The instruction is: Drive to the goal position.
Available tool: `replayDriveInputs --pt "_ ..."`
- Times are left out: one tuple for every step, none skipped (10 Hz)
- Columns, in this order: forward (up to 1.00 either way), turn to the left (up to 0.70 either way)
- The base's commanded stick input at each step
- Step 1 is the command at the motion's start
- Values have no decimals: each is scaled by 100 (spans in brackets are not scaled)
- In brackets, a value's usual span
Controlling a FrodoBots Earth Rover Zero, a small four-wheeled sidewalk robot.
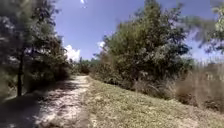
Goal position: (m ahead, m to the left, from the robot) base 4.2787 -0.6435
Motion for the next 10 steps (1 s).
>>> replayDriveInputs --pt "50 0" --pt "50 0" --pt "50 4" --pt "50 44" --pt "50 50" --pt "50 50" --pt "50 49" --pt "50 47" --pt "50 34" --pt "50 0"
